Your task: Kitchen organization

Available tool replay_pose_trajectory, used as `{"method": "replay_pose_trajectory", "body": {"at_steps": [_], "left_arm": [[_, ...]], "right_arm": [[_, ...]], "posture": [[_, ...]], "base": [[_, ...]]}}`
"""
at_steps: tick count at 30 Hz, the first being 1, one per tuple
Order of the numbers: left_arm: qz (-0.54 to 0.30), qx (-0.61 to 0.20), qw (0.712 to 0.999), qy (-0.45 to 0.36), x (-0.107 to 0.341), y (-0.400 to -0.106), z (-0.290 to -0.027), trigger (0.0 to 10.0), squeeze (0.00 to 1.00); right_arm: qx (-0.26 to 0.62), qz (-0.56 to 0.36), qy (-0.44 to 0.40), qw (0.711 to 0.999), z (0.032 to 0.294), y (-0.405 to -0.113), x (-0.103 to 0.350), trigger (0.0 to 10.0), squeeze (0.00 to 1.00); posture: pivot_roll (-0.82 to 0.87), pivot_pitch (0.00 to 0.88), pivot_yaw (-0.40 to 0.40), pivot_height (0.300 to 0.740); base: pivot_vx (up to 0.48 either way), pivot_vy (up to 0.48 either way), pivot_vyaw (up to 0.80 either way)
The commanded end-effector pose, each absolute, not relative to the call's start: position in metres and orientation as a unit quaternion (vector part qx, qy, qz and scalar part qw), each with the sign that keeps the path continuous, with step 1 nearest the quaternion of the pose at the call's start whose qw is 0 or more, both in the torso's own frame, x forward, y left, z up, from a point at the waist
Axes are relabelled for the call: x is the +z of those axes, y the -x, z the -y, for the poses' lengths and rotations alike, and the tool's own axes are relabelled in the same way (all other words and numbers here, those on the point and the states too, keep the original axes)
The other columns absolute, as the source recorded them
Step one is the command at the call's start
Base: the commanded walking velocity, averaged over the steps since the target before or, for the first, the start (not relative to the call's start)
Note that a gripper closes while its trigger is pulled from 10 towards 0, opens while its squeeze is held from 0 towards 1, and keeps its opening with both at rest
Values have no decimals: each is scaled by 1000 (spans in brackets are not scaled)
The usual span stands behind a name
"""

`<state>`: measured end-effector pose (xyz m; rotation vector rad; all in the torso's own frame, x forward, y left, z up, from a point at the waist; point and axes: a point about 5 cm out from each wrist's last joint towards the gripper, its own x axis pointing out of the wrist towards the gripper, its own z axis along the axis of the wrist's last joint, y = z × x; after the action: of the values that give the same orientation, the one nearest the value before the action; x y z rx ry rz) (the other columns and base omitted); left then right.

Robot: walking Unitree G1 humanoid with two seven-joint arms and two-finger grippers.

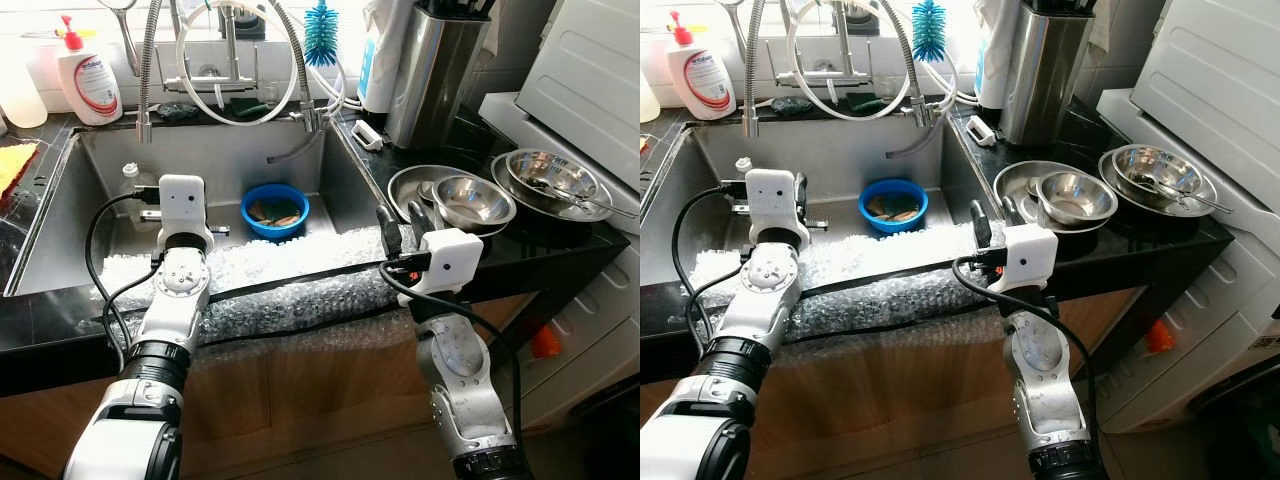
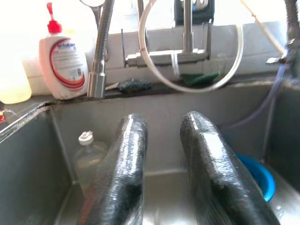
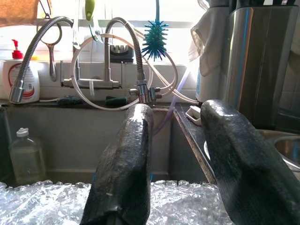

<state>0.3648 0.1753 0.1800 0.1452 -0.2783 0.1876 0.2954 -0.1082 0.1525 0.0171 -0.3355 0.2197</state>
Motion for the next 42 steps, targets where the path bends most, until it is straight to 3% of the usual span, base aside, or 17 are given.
{"method": "replay_pose_trajectory", "body": {"at_steps": [1, 8, 10, 18, 20, 31, 32, 42], "left_arm": [[199, 86, 974, -59, 199, -356, -173, 10000, 0], [277, 63, 954, -94, 222, -316, -180, 10000, 0], [270, 54, 955, -106, 218, -302, -183, 10000, 0], [243, 46, 963, -108, 204, -293, -180, 10000, 0], [240, 42, 965, -99, 207, -294, -174, 10000, 0], [231, 27, 968, -91, 210, -295, -165, 10000, 0], [228, 25, 969, -90, 210, -295, -164, 10000, 0], [222, 17, 971, -87, 209, -297, -158, 10000, 0]], "right_arm": [[99, 162, 0, 982, 112, -294, 151, 10000, 0], [50, 166, 6, 985, 128, -290, 152, 10000, 0], [30, 165, 9, 986, 135, -289, 152, 10000, 0], [3, 149, -1, 989, 141, -293, 147, 10000, 0], [-2, 141, -12, 990, 140, -296, 147, 10000, 1000], [-8, 108, -7, 994, 140, -302, 140, 10000, 1000], [-10, 99, -12, 995, 140, -305, 139, 10000, 0], [-10, 63, -8, 998, 136, -318, 133, 10000, 0]], "posture": [[-2, 0, -68, 740], [-2, 0, -65, 740], [9, 0, -71, 740], [12, 0, -75, 740], [14, 0, -73, 740], [9, 0, -72, 740], [8, 0, -73, 740], [9, 0, -75, 740]], "base": [[0, 0, 0], [0, 0, 0], [0, 0, 0], [0, 0, 0], [0, 0, 0], [0, 0, 0], [0, 0, 0], [0, 0, 0]]}}
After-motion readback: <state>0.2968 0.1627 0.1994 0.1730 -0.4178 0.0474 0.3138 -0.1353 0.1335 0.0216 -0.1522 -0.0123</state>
